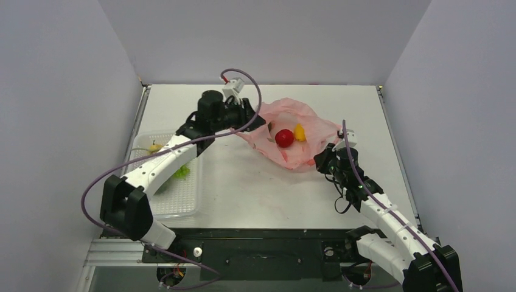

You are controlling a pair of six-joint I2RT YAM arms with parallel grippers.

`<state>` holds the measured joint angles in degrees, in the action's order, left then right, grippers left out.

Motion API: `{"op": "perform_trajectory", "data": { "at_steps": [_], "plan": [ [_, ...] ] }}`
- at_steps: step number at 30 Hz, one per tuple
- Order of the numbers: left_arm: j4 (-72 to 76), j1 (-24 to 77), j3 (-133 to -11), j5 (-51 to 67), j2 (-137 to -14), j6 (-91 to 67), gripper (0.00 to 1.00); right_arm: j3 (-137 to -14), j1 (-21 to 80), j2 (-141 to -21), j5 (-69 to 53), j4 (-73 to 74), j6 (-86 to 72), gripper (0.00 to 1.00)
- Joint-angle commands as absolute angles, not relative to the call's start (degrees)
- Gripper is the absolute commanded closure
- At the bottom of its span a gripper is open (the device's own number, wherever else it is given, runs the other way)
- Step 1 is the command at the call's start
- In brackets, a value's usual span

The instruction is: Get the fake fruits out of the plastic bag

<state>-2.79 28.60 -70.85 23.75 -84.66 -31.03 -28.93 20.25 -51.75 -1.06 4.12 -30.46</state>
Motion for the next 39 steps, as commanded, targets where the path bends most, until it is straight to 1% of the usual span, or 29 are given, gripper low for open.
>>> {"op": "perform_trajectory", "data": {
  "at_steps": [1,2,3,4,5,6,7,8,9,10,12,15,18,23,26,30,34,37,39],
  "plan": [
    [-1.3,38.7,-74.9,11.5,-94.8,-26.2,0.58,-31.4,20.2,-51.8,-2.5,2.0,-31.1,0.95],
    [-1.0,39.8,-75.6,7.0,-96.4,-25.5,0.52,-31.3,20.0,-51.7,-2.7,2.0,-31.4,0.89],
    [-0.9,41.4,-77.1,4.9,-99.2,-23.9,0.5,-31.3,20.0,-51.4,-3.2,1.8,-32.2,0.85],
    [0.6,42.1,-79.2,1.0,-100.7,-23.1,0.47,-31.3,20.0,-51.3,-3.4,1.8,-32.4,0.8],
    [1.3,43.4,-79.8,-0.7,-103.4,-21.1,0.46,-31.2,20.0,-51.1,-3.7,1.7,-32.9,0.77],
    [2.4,43.9,-81.3,-3.9,-106.2,-20.2,0.43,-31.1,20.0,-51.0,-3.8,1.7,-33.0,0.7],
    [2.8,44.8,-82.2,-5.4,-107.7,-18.5,0.42,-31.1,19.9,-51.1,-3.7,1.8,-33.3,0.67],
    [3.1,45.2,-84.4,-8.2,-109.2,-17.8,0.41,-31.2,19.8,-51.1,-3.7,1.8,-33.5,0.58],
    [3.1,45.8,-85.7,-9.4,-112.2,-16.4,0.4,-31.2,19.8,-51.5,-3.7,1.8,-33.6,0.55],
    [2.2,46.1,-88.3,-11.5,-115.3,-15.6,0.38,-31.3,19.8,-51.6,-3.9,1.9,-33.6,0.49],
    [0.4,46.2,-92.6,-14.3,-119.1,-15.7,0.38,-31.6,19.8,-52.3,-4.0,1.9,-33.6,0.44],
    [-2.2,46.4,-95.5,-19.1,-122.0,-15.5,0.38,-32.0,19.8,-53.0,-3.8,1.5,-33.7,0.39],
    [-1.7,46.6,-95.9,-21.2,-122.8,-14.9,0.36,-32.4,19.8,-53.8,-4.2,0.7,-33.6,0.36],
    [-3.4,46.0,-100.0,-17.2,-126.0,-14.8,0.33,-33.6,19.8,-55.0,-4.5,0.5,-32.9,0.36],
    [-5.1,45.4,-103.7,-14.9,-131.0,-15.0,0.32,-33.3,19.7,-55.8,-3.3,-1.4,-33.0,0.35],
    [-9.5,45.4,-109.0,-12.0,-136.3,-14.7,0.32,-32.9,19.8,-56.9,-1.9,-2.8,-33.4,0.35],
    [-16.0,45.3,-114.1,-12.5,-139.7,-15.7,0.33,-34.0,19.8,-58.5,-2.6,-3.3,-32.9,0.34],
    [-16.7,45.0,-113.5,-12.0,-140.0,-16.5,0.36,-34.6,19.8,-58.4,-2.8,-2.5,-32.0,0.34],
    [-16.6,44.7,-112.7,-10.8,-139.7,-17.0,0.44,-34.7,19.8,-57.9,-2.4,-2.1,-31.4,0.34]
  ]
}}
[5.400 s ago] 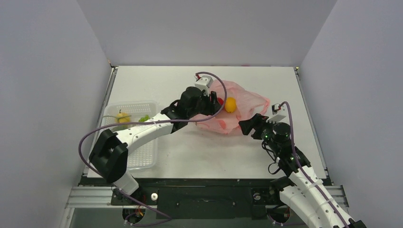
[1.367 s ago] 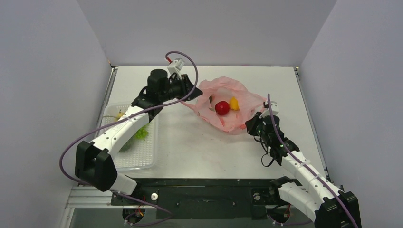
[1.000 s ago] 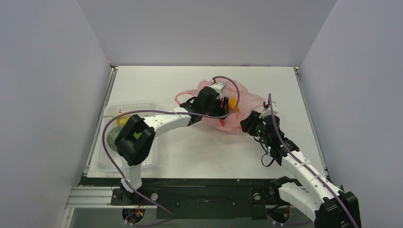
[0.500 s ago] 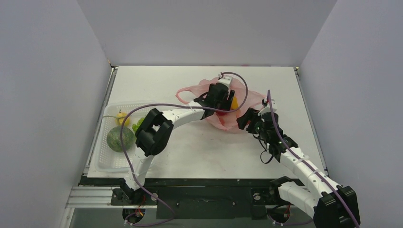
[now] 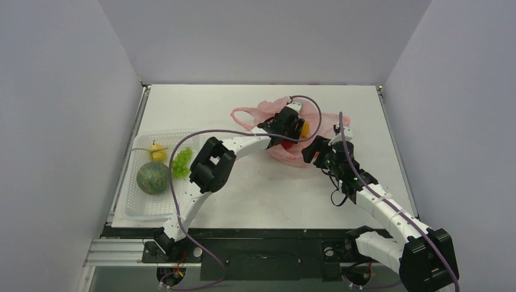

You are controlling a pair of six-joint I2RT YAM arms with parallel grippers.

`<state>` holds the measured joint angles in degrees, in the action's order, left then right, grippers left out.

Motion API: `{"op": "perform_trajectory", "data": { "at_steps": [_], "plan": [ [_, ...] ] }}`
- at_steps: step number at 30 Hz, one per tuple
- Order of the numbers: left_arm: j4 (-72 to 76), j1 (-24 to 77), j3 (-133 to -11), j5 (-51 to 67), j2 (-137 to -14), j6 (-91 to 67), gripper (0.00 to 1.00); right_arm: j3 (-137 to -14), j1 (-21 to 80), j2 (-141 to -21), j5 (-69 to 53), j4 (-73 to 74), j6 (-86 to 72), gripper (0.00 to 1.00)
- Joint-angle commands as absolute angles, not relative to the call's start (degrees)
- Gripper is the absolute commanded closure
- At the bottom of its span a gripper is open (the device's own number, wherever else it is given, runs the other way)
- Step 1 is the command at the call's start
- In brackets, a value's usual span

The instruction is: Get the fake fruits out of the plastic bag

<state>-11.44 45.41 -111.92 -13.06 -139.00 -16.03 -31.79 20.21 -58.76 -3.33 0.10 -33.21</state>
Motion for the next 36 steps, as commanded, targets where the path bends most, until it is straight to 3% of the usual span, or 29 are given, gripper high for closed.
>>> {"op": "perform_trajectory", "data": {
  "at_steps": [1,3,6,8,24,36],
  "plan": [
    [-16.0,44.7,-111.7,-9.9,-139.6,-17.0,0.52,-34.8,19.7,-57.8,-2.3,-1.9,-31.2,0.34],
    [-13.9,44.6,-109.4,-9.0,-138.2,-17.0,0.67,-35.1,19.7,-57.7,-1.9,-1.6,-30.7,0.34],
    [-11.4,44.6,-106.6,-8.3,-135.0,-17.0,0.79,-35.1,19.7,-58.2,-1.3,-1.8,-30.8,0.34],
    [-10.2,44.8,-105.0,-8.1,-133.1,-17.0,1.0,-35.0,19.7,-58.6,-0.5,-2.1,-31.3,0.34],
    [1.3,45.2,-91.2,-6.6,-118.8,-19.4,1.0,-31.4,20.4,-63.1,4.2,-12.2,-34.4,0.29],
    [2.2,45.3,-88.7,-3.9,-113.6,-21.0,1.0,-30.1,23.3,-64.2,7.1,-15.9,-32.7,0.27]
  ]
}}
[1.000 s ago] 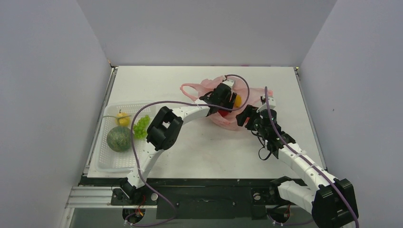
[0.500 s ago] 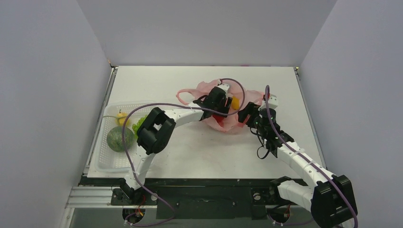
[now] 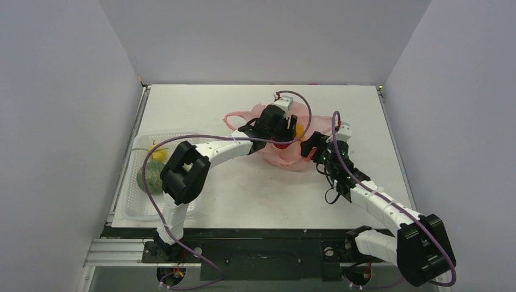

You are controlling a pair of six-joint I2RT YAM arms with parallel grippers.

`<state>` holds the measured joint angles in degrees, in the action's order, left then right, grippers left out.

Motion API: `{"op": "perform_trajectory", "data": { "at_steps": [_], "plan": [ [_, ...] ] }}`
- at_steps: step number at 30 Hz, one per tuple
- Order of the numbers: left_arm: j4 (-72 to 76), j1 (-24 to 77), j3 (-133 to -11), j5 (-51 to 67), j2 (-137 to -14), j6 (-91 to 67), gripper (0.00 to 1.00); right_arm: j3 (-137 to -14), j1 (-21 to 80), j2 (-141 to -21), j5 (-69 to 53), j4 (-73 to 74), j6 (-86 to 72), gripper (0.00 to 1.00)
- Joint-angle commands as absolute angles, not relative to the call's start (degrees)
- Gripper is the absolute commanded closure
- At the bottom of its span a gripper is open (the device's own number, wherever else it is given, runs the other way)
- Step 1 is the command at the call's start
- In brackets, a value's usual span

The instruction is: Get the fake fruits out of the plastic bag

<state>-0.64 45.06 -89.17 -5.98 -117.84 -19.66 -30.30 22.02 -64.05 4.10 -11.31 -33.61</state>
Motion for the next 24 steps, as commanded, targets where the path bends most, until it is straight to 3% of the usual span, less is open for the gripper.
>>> {"op": "perform_trajectory", "data": {
  "at_steps": [1,10,12,17,20,24],
  "plan": [
    [1.9,45.3,-88.6,-3.5,-113.1,-21.0,1.0,-30.3,23.5,-64.3,7.6,-15.9,-32.7,0.27],
    [-3.6,45.1,-87.0,-2.0,-101.8,-21.2,1.0,-33.8,23.6,-67.7,11.5,-11.9,-33.1,0.31],
    [-5.4,44.9,-86.4,-2.3,-98.5,-21.2,1.0,-33.6,23.4,-67.6,11.2,-11.8,-32.8,0.39],
    [-12.8,42.4,-82.3,-5.3,-86.8,-19.7,1.0,-31.9,23.3,-66.0,11.6,-12.3,-30.9,0.8],
    [-19.3,38.9,-76.2,-7.2,-79.4,-20.2,1.0,-30.4,23.3,-64.7,11.4,-14.0,-30.7,0.9],
    [-25.2,30.0,-66.1,-7.4,-67.3,-20.2,1.0,-30.6,23.5,-65.1,9.9,-15.1,-31.1,0.94]
  ]
}}
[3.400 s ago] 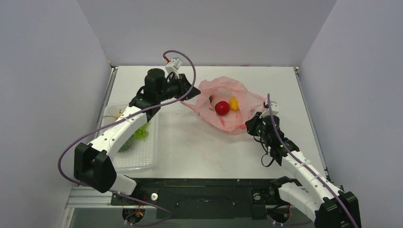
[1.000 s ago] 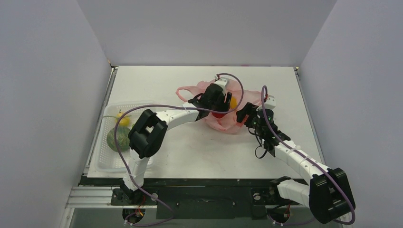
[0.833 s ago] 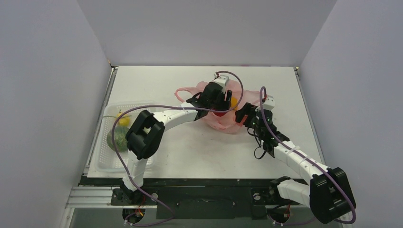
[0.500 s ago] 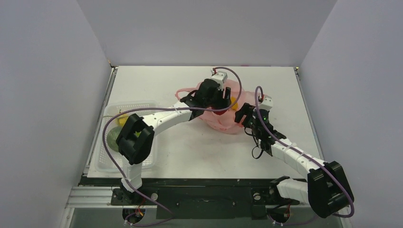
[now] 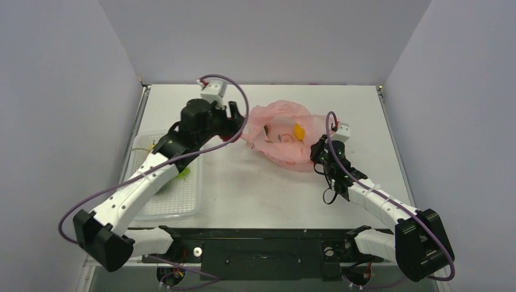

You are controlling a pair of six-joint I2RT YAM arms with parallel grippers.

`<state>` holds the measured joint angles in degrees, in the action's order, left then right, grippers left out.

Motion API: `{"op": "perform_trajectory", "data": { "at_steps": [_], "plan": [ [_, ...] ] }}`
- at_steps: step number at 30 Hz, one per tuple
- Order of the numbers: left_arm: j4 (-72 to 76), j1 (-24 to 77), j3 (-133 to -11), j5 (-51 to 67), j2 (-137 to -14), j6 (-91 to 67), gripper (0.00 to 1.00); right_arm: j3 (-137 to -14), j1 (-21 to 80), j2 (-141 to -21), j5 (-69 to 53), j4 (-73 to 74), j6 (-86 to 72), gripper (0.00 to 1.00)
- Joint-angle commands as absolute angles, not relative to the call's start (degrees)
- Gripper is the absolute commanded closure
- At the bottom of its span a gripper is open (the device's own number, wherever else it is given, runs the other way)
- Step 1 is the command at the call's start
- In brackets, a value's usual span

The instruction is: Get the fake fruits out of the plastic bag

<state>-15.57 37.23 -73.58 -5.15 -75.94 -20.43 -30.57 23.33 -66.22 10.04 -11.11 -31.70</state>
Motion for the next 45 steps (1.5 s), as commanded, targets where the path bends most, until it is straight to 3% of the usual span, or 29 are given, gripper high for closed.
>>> {"op": "perform_trajectory", "data": {
  "at_steps": [1,6,17,21,27,31,35,45],
  "plan": [
    [-26.1,28.6,-64.7,-7.2,-63.7,-20.1,1.0,-30.8,23.5,-65.4,9.7,-14.9,-31.1,0.95],
    [-29.9,21.3,-54.8,-10.8,-55.5,-19.6,1.0,-30.6,24.0,-65.4,8.6,-13.9,-30.6,1.0],
    [-34.0,20.0,-44.5,-20.7,-52.5,-30.7,1.0,-32.1,23.5,-64.2,9.3,-7.3,-27.3,1.0],
    [-32.9,19.9,-40.2,-24.2,-50.9,-29.2,0.85,-33.1,23.6,-65.4,6.9,-6.4,-25.6,1.0],
    [-29.2,19.6,-34.8,-29.3,-51.9,-31.1,0.49,-33.7,23.7,-65.8,2.8,-9.9,-24.9,1.0],
    [-27.5,19.5,-33.8,-30.1,-50.9,-31.5,0.33,-32.7,24.0,-65.8,0.7,-11.9,-26.8,1.0],
    [-32.4,19.4,-36.1,-30.9,-51.6,-33.1,0.28,-35.4,23.8,-67.4,1.8,-7.1,-27.1,1.0],
    [-30.0,19.2,-36.4,-23.7,-47.4,-35.9,0.31,-35.9,23.7,-70.7,-4.4,-8.5,-28.6,1.0]
  ]
}}
